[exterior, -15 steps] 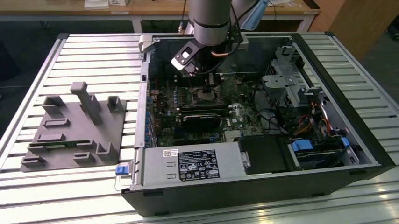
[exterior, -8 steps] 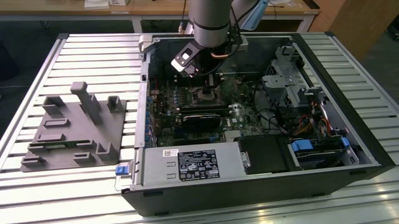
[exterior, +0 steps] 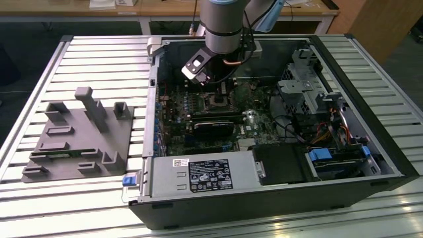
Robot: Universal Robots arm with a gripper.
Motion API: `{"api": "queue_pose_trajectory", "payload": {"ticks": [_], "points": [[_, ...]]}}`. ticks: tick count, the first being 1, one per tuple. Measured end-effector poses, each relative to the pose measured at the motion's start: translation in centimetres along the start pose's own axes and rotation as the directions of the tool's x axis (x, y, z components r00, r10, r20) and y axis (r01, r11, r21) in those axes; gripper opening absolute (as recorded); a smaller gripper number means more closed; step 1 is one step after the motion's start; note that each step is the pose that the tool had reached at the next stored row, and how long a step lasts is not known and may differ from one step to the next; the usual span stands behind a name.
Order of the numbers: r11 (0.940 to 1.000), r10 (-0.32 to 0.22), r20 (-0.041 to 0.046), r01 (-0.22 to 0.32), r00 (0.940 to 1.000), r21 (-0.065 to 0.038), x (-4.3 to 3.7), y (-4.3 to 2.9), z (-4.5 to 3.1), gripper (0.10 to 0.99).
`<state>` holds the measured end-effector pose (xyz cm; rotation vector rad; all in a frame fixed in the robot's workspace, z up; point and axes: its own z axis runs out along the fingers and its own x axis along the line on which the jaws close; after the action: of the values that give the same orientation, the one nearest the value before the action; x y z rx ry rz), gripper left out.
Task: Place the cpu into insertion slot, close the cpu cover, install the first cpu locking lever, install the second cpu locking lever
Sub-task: 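Place the cpu into insertion slot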
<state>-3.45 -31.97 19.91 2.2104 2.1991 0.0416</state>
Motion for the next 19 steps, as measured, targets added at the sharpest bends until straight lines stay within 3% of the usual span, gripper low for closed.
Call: {"api": "queue_pose_trajectory", "payload": {"ticks": [9, 19], "points": [[1.0000, 0.000, -0.0021, 0.000, 1.0000, -0.002, 0.04, 0.03, -0.01, 0.106], [1.0000, 0.000, -0.0009, 0.000, 1.0000, -0.001, 0.03, 0.08, -1.82, 0.106]]}}
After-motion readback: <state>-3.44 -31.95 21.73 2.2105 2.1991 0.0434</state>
